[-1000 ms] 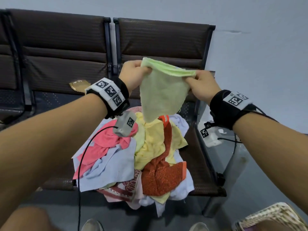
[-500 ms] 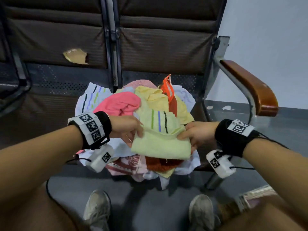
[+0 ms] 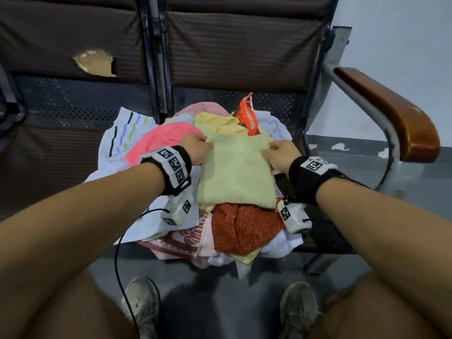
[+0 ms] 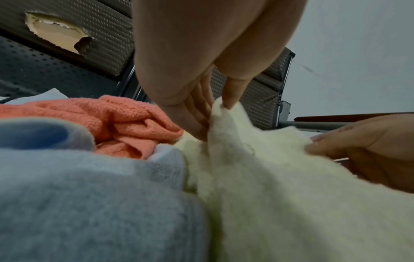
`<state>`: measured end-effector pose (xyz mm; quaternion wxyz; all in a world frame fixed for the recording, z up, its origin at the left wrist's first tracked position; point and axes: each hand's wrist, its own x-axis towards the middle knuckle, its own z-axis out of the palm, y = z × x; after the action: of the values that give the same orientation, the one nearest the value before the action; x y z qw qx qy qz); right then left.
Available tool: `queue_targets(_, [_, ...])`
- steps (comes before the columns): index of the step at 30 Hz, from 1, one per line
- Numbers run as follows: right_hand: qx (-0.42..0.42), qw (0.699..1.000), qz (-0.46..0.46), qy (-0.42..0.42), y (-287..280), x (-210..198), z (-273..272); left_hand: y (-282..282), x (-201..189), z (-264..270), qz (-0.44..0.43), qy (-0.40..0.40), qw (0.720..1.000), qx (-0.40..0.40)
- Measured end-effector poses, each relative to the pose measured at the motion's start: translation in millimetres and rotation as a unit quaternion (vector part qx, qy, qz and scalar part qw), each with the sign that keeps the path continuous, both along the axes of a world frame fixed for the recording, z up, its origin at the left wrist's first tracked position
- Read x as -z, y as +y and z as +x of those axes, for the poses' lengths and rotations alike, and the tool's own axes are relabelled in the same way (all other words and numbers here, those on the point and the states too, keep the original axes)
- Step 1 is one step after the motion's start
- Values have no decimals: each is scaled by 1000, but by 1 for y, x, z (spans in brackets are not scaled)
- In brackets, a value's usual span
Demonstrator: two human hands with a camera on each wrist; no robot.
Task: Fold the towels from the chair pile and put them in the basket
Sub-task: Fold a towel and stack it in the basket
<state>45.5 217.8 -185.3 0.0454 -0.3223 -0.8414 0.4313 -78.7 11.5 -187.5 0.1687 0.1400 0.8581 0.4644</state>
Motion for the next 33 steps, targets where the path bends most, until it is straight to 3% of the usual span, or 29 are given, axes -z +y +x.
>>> queue_targets(4, [-58, 992, 104, -36, -10, -4, 6, -4, 3, 8, -12, 51, 999, -10])
queue_targets(6, [-120, 982, 147, -3, -20, -9, 21, -11, 0, 19, 16, 72, 997, 38])
queue_targets(9, [-245, 961, 130, 7, -36, -10, 46, -29, -1, 44, 32, 25, 989, 143])
queue_targets(11, [-323, 936, 134, -46, -42, -4, 61, -40, 6, 55, -25, 8, 978, 208])
queue_targets(13, [-361, 910, 182, -87, -43, 2, 71, -51, 15, 62, -114, 40, 957, 265])
queue_targets(15, [-362, 899, 227, -96, -39, 8, 77, -54, 22, 67, -165, 95, 941, 280])
queue_targets(18, [-340, 908, 238, -61, -33, 13, 81, -50, 27, 71, -163, 154, 945, 236])
queue_targets(23, [-274, 941, 197, 11, -21, 1, 83, -45, 13, 65, -103, 137, 964, 201])
queue_targets(25, [-259, 954, 147, 25, -17, -7, 82, -44, 6, 60, -38, 100, 976, 192])
queue_targets(28, [-202, 977, -26, 63, -17, -12, 81, -41, 0, 50, 53, 32, 989, 131])
queue_targets(30, [-189, 977, -82, 49, -17, -10, 78, -36, 4, 45, 38, 40, 993, 109])
queue_targets(33, [-210, 976, -50, -29, -14, 1, 73, -31, 12, 40, -24, 98, 993, 62])
